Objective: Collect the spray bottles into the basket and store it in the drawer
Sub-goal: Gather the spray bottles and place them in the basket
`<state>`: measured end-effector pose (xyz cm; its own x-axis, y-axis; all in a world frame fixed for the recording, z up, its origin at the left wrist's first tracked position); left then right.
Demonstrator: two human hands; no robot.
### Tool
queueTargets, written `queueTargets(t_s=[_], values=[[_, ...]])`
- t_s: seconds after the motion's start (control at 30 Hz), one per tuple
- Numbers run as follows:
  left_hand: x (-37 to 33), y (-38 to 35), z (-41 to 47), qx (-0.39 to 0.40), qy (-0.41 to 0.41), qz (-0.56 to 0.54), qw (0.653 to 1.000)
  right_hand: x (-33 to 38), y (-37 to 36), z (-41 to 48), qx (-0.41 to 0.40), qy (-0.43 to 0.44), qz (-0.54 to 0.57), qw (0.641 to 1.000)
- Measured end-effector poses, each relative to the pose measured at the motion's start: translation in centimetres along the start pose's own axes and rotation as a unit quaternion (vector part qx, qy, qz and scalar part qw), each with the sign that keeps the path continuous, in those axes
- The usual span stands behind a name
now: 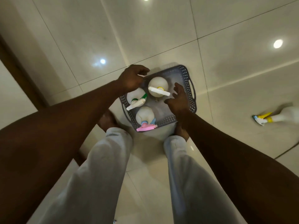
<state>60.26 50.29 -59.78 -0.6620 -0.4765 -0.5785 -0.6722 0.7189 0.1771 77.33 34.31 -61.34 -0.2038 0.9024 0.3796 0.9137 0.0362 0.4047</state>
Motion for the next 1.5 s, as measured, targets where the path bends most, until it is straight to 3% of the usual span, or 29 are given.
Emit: queueTargets(t_s=[0.2,0.43,0.6,0.8,1.2,1.5], values=[[-6.3,2.9,-5.2,-0.028,-0.029,-0.037,0.999,3.5,7.1,-3.5,-0.041,0.048,-0.049,0.997],[-13.8,-2.3,-9.3,-0.033,-0.101,-0.042,0.993,4.7,14.5,-6.6,-0.101,0.119,0.028,0.987],[-16.1,-12.8,-10.2,-0.015,-0.071,-0.142,0.987,1.6,21.0,-9.5,-0.148,0.168,0.035,0.974],[-16.7,-28.2,-11.6,0.015,0.016,-0.230,0.973,-6.6,30.6,-11.6,-0.185,0.221,-0.047,0.956],[-14.4,-52.4,-8.2,0.060,0.174,-0.278,0.943,-27.2,47.3,-4.8,-0.201,0.118,-0.142,0.962],[-14.3,-68.3,-2.9,0.128,0.262,-0.343,0.893,-34.3,52.9,4.4,-0.145,0.082,-0.285,0.944]])
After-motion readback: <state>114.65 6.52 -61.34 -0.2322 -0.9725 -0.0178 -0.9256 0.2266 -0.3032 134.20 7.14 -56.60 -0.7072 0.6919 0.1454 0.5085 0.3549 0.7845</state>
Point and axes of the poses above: each hand's wrist, its own z-axis towards the middle knuckle, its own y-axis out of the back of the hand, x = y × z, the point moved 10 cm from there along z, towards the middle knuckle, and after that the axes turned 11 degrees about -z, right-handed, at the moved point
